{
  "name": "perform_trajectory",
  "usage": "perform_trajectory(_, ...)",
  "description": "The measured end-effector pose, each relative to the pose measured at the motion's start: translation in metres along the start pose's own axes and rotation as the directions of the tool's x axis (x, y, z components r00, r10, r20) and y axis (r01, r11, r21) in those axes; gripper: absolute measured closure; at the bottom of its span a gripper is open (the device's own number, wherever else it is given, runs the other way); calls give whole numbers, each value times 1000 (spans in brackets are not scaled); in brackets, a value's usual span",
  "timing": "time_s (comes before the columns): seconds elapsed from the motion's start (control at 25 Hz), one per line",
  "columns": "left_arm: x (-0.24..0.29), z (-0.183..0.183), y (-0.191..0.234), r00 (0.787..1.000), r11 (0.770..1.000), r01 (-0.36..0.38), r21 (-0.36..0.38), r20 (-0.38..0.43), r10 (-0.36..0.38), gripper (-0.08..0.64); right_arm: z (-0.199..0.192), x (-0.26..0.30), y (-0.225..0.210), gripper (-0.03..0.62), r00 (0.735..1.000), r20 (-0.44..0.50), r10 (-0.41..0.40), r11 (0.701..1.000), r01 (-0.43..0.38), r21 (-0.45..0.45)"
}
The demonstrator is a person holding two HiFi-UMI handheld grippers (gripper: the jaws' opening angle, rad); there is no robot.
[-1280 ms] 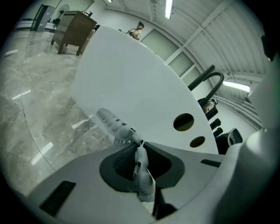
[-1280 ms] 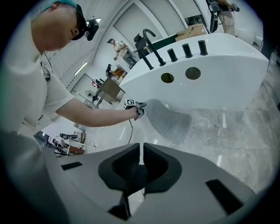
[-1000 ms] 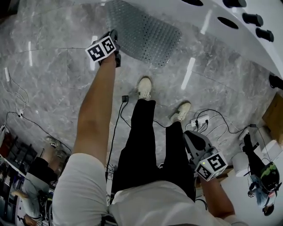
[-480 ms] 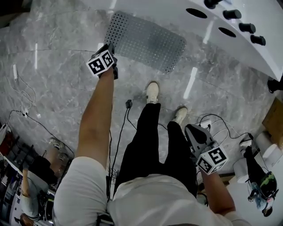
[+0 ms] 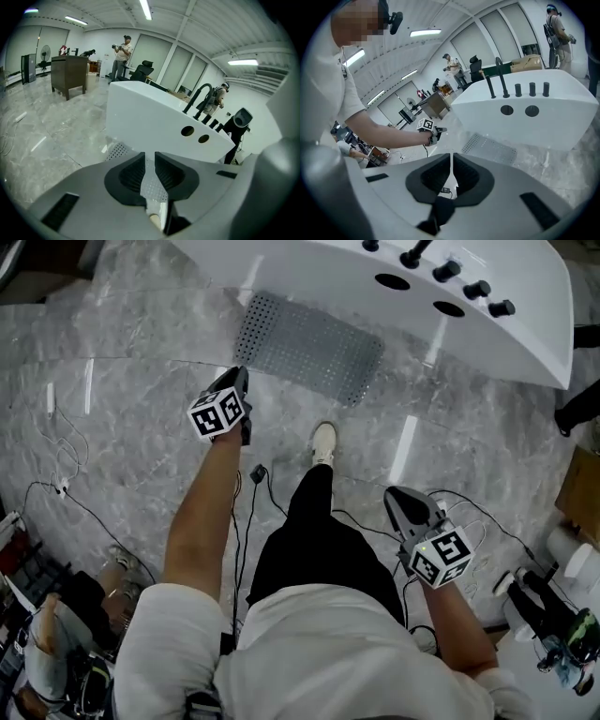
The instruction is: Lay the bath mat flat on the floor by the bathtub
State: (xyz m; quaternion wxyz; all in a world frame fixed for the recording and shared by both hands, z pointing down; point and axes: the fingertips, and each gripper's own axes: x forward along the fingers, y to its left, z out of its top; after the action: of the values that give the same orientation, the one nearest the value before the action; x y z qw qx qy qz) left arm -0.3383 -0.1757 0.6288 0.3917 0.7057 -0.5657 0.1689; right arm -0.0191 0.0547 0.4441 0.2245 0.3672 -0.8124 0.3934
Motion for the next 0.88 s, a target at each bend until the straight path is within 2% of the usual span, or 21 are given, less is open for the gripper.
perform_trajectory(0.2,-83,-17,-41,995,994,91,63,21,-92,511,-25,-37,32,575,998,65,-24,999,26,-23)
perform_trajectory(0.4,-184,-37,-98,975,967,213,136,27,-219,531,-58,-81,72,581,993,113,-29,997,37,-73)
perform_trajectory(0.68,-324,-58,-162,921,896,381,227,-12,-389,540,-77,-126,124,583,986,164,-19,989,43,-140)
perform_trajectory(0.88,-383,-68,-196,876,820,478,314,-93,-474,540,-71,-141,153,583,980,199,-23,985,56,-162)
